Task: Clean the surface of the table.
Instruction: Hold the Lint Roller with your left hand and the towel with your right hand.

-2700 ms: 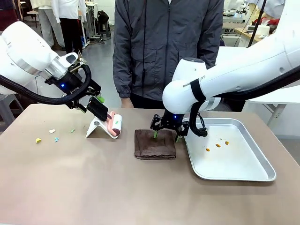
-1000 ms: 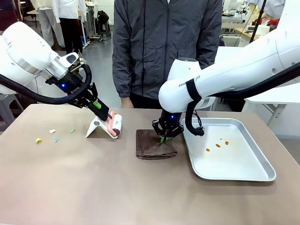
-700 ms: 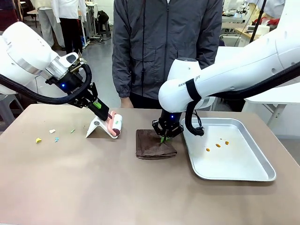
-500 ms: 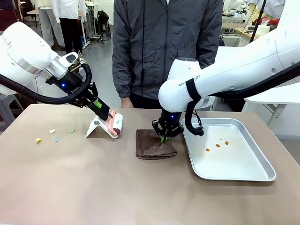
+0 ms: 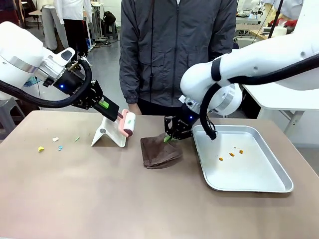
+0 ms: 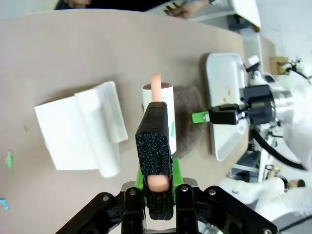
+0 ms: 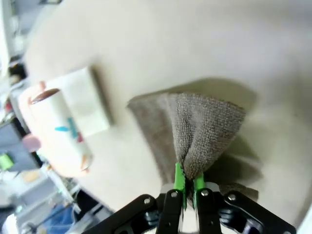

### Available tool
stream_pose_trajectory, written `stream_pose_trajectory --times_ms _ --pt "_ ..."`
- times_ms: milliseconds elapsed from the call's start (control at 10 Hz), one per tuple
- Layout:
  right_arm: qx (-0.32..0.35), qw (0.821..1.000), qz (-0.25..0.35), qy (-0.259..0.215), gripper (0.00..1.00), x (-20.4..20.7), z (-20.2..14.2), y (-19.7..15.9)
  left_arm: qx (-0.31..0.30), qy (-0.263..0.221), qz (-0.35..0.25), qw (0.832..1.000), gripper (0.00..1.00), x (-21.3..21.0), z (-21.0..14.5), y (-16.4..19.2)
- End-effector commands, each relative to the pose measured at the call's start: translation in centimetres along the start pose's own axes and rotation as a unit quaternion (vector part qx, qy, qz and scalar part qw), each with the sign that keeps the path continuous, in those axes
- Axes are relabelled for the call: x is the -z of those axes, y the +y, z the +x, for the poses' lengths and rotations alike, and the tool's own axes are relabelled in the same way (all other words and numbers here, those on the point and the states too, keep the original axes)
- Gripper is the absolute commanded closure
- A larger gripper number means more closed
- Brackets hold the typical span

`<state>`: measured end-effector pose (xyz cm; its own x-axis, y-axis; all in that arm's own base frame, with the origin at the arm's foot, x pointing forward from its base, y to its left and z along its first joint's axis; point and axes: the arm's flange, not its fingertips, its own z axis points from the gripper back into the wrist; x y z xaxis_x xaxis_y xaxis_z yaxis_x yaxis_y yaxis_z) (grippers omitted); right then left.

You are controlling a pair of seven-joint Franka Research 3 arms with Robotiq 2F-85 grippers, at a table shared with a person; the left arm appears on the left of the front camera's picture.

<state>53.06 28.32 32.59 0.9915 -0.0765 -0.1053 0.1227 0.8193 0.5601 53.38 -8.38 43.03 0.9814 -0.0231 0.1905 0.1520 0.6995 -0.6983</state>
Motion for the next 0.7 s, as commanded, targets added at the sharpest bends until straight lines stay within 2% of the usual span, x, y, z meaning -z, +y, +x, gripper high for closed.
stream_pose_trajectory --times_ms 0,200,300,400,500,600 --pt "-0.034 0.989 0.137 0.055 1.00 -2.3 -1.9 -3.7 0.024 0.022 -0.081 0.996 0.86 -2.0 -1.6 1.1" --pt "-0.085 0.960 0.259 0.072 1.00 -4.4 -3.5 -5.3 -0.006 0.034 -0.168 0.985 0.86 -5.1 -2.2 3.5" --pt "-0.079 0.950 0.289 0.089 1.00 -5.1 -4.9 -5.5 -0.005 0.039 -0.216 0.976 0.86 -6.8 -3.1 5.2" --pt "-0.063 0.942 0.310 0.113 1.00 -5.8 -7.1 -5.7 0.037 0.087 -0.260 0.961 0.86 -8.5 -4.9 7.3" --pt "-0.036 0.930 0.349 0.108 1.00 -6.7 -8.6 -6.2 0.012 0.084 -0.292 0.953 0.86 -9.9 -6.7 9.2" --pt "-0.019 0.917 0.384 0.107 1.00 -7.6 -10.2 -7.2 -0.045 0.068 -0.320 0.944 0.86 -11.2 -8.5 11.4"
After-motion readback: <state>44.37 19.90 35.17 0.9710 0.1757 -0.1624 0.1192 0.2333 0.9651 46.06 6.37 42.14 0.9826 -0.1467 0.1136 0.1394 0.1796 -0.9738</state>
